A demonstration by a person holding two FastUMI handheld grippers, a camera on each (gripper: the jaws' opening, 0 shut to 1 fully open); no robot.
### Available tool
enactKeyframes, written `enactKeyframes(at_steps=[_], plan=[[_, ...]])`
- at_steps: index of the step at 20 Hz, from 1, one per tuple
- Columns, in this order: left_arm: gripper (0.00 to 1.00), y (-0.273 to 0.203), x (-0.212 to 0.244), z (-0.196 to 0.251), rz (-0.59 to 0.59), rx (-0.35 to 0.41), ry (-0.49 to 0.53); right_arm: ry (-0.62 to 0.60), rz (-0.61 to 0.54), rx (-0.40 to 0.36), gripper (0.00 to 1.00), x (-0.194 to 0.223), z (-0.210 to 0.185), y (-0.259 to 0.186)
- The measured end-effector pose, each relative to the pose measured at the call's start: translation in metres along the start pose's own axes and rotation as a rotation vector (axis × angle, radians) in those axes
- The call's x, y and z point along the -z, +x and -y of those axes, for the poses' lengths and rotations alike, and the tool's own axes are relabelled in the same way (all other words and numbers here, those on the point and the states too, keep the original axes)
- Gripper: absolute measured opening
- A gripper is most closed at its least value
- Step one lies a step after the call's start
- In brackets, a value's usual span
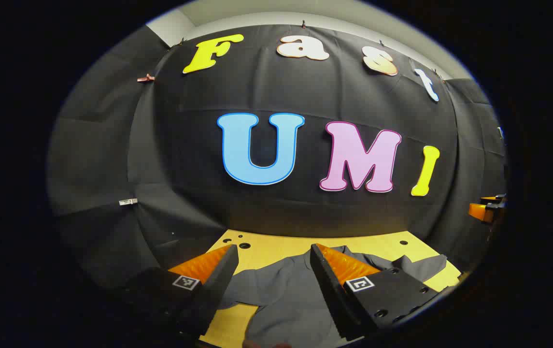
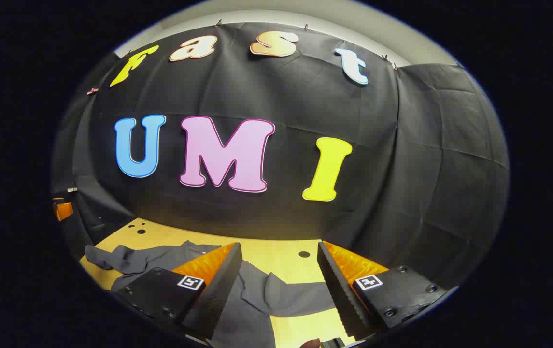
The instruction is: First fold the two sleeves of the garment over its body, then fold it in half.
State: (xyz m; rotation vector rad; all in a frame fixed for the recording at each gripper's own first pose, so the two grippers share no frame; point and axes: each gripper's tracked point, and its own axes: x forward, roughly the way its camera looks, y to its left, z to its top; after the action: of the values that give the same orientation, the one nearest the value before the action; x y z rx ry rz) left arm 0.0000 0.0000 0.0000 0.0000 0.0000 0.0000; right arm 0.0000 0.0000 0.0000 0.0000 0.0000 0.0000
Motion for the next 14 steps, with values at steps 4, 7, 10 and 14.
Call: enactKeyframes(at_steps=[4,7,10,14], plan=[[0.95,0.008,0.000,-0.001,-0.002,0.012,0.017,-0.001,-0.002,0.011,0.97,0.002,0.001,-0.004],[0.94,0.011,-0.001,0.001,0.006,0.025,0.022,0.006,-0.002,0.019,0.97,0.000,0.003,-0.003],[0.95,0.013,0.000,0.003,0.006,0.032,0.028,0.008,-0.004,0.022,0.97,0.002,0.003,-0.003],[0.94,0.014,0.004,0.006,0.000,0.045,0.027,0.001,-0.002,0.034,0.97,0.002,0.008,-0.002]])
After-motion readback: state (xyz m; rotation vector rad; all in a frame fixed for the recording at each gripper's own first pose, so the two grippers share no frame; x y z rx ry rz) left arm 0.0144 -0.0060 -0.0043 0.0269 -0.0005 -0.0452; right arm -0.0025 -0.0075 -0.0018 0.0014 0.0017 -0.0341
